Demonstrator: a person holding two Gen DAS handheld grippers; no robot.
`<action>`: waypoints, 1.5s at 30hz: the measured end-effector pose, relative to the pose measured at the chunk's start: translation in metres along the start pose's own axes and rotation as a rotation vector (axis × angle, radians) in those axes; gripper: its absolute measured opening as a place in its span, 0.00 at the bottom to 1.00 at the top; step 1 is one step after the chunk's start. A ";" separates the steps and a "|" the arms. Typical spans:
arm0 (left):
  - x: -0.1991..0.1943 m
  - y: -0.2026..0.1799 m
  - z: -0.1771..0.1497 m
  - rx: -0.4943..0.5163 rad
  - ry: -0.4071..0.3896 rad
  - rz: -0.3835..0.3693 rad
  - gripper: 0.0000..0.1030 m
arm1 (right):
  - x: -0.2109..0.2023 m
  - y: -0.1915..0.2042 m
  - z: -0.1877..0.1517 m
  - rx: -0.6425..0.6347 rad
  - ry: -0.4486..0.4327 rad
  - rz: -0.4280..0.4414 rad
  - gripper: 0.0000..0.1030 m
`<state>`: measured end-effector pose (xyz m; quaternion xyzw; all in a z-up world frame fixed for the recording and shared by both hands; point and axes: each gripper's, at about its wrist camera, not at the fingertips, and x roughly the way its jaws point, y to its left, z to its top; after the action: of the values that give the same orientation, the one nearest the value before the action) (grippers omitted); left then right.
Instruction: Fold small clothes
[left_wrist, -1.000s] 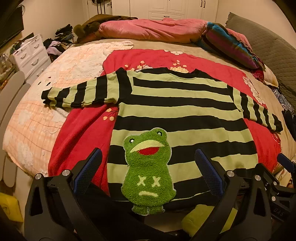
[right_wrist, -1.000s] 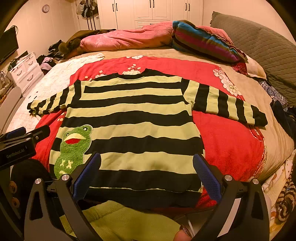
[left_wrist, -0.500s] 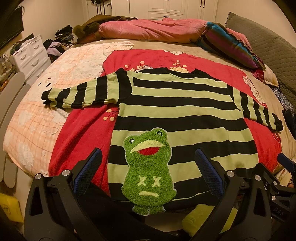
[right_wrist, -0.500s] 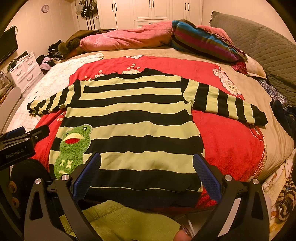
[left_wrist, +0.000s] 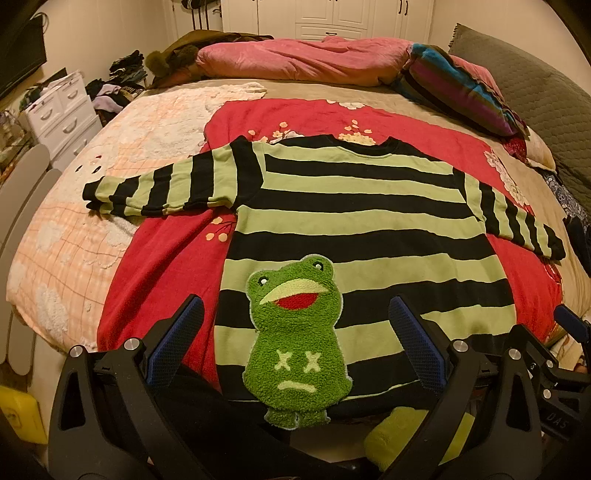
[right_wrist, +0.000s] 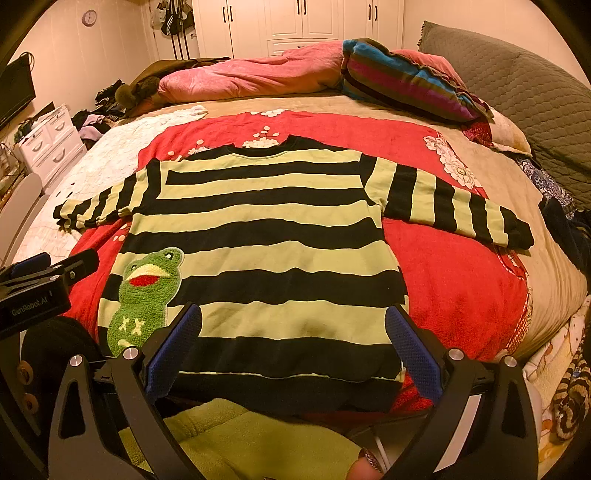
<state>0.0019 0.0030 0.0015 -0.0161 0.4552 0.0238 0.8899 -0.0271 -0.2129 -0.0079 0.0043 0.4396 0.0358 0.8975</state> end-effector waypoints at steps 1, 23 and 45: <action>-0.002 0.000 0.001 0.001 0.000 0.000 0.91 | 0.000 0.000 0.000 0.000 0.000 -0.002 0.96; 0.011 0.000 0.013 0.018 -0.005 0.023 0.91 | 0.020 -0.004 0.011 0.003 0.001 -0.005 0.96; 0.062 -0.023 0.074 0.015 0.002 -0.003 0.91 | 0.063 -0.070 0.089 0.138 -0.099 -0.071 0.96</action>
<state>0.0992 -0.0141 -0.0058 -0.0100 0.4561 0.0191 0.8897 0.0859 -0.2767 -0.0055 0.0524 0.3961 -0.0264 0.9163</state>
